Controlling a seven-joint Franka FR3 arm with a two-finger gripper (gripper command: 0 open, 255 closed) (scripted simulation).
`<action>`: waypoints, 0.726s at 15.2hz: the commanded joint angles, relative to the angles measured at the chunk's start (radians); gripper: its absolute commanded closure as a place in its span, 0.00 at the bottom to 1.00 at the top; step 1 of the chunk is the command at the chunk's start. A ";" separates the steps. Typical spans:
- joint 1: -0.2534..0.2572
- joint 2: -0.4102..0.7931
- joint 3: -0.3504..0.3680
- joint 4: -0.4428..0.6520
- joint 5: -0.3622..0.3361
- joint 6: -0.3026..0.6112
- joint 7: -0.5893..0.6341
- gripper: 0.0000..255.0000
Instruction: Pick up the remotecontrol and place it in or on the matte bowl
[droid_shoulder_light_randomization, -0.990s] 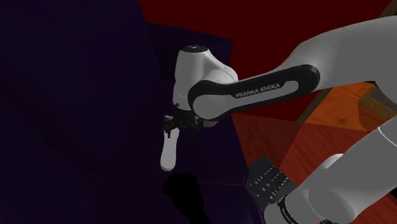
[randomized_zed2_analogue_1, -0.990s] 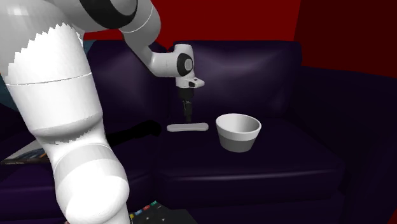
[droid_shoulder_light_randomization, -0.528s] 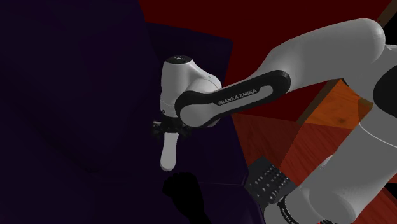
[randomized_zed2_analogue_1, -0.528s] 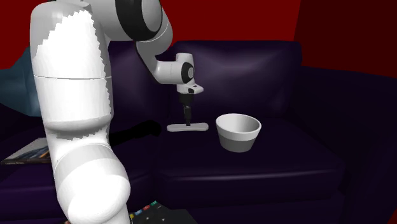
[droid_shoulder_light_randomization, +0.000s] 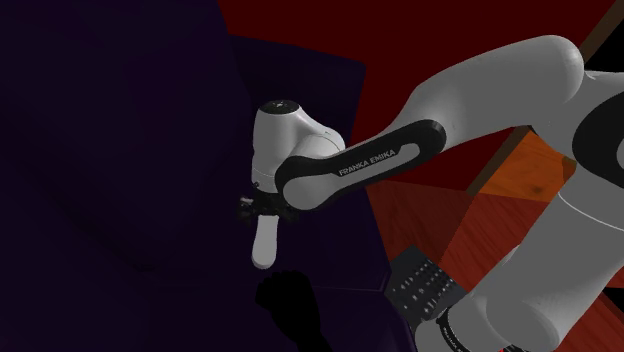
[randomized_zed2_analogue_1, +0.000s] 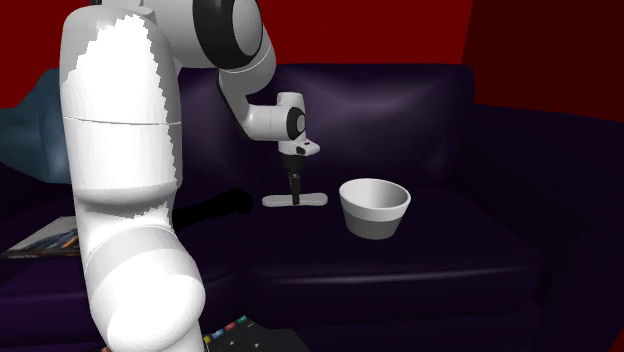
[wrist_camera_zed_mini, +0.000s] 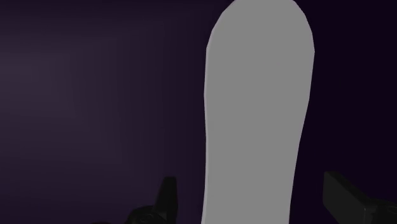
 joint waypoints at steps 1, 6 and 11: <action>0.000 0.000 0.000 0.000 0.000 0.001 0.000 0.00; 0.000 0.000 0.000 0.000 0.000 0.001 0.000 1.00; 0.000 0.000 0.000 -0.001 0.000 0.000 0.000 1.00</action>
